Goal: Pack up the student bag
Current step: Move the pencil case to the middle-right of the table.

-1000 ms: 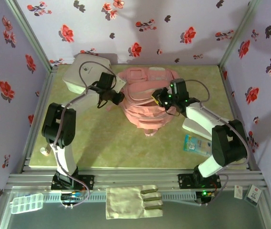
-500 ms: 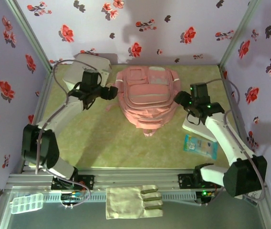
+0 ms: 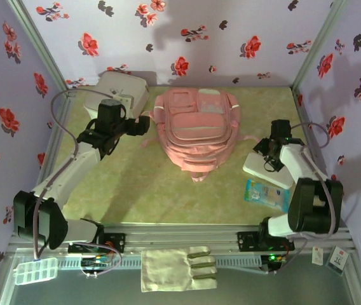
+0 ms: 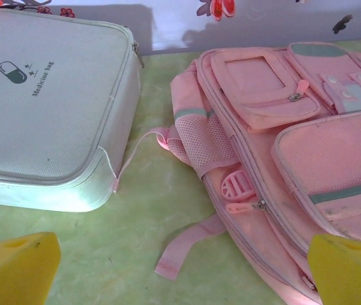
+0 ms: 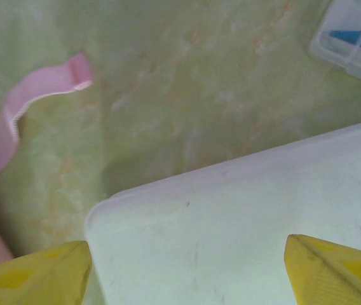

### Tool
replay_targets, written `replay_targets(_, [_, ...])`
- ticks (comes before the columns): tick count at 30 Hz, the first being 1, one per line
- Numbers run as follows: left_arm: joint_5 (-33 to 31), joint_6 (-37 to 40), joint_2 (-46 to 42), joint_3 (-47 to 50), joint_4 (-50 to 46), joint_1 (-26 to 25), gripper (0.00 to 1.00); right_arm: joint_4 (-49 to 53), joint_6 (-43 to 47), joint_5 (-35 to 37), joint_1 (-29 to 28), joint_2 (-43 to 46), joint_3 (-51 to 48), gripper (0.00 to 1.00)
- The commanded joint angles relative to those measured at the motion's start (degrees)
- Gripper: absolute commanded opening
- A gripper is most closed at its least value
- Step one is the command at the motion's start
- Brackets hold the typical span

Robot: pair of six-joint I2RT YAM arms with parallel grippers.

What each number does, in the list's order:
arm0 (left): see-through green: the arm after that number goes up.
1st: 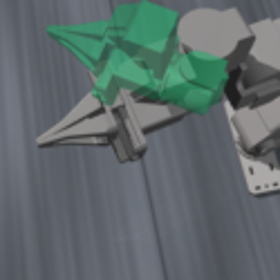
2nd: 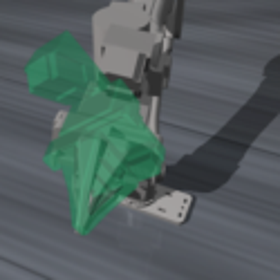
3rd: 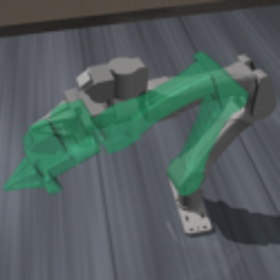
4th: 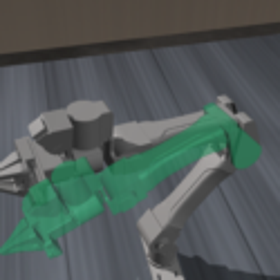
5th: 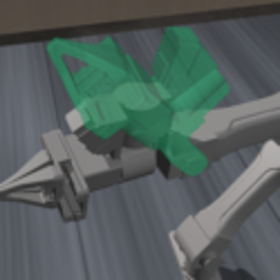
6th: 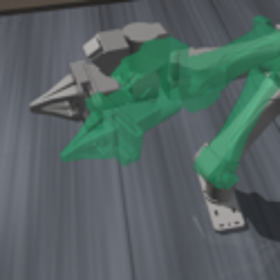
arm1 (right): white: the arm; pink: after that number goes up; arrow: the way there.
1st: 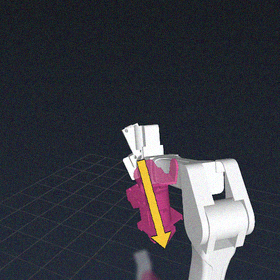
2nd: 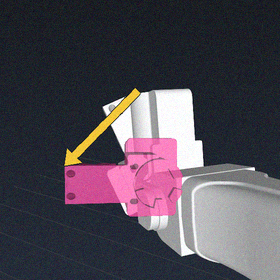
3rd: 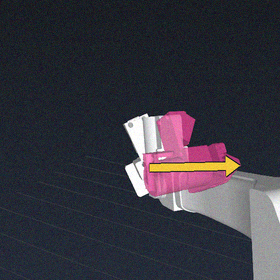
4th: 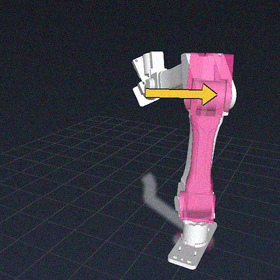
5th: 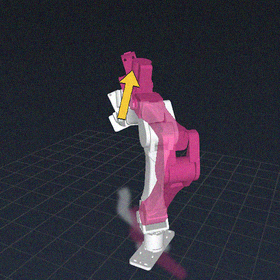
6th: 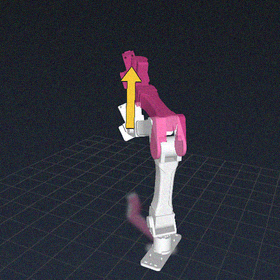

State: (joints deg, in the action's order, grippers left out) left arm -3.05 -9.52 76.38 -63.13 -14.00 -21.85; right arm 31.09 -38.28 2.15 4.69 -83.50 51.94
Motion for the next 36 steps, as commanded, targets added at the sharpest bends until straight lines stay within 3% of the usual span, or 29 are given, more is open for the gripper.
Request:
replay_targets(1, [-1.3, -2.0, -0.9, -0.1, -0.4, 0.2, 1.00, -2.5, 3.9, -3.7, 0.5, -5.1, 4.4, 0.79])
replay_targets(7, [1.5, -1.3, -0.4, -0.7, -1.5, 0.2, 1.00, -4.4, 4.6, -8.2, -1.4, -10.0, 4.9, 0.76])
replay_targets(14, [1.5, -1.2, 1.0, -1.0, -1.6, 0.2, 1.00, -1.4, 9.2, -15.2, -10.2, -12.9, 4.9, 0.70])
replay_targets(22, [1.7, -1.4, 0.8, -0.4, -1.6, 0.2, 1.00, 3.5, 8.4, -11.6, -10.8, -0.7, 2.5, 0.71])
replay_targets(29, [1.8, -2.0, 0.2, 0.3, -0.9, 0.2, 1.00, 5.1, -4.2, -9.0, -10.8, 9.3, -2.6, 0.78])
replay_targets(36, [2.3, -2.3, 1.0, 0.4, -0.6, 0.2, 1.00, 0.0, -10.0, -14.9, -10.8, 13.3, -10.4, 0.80])
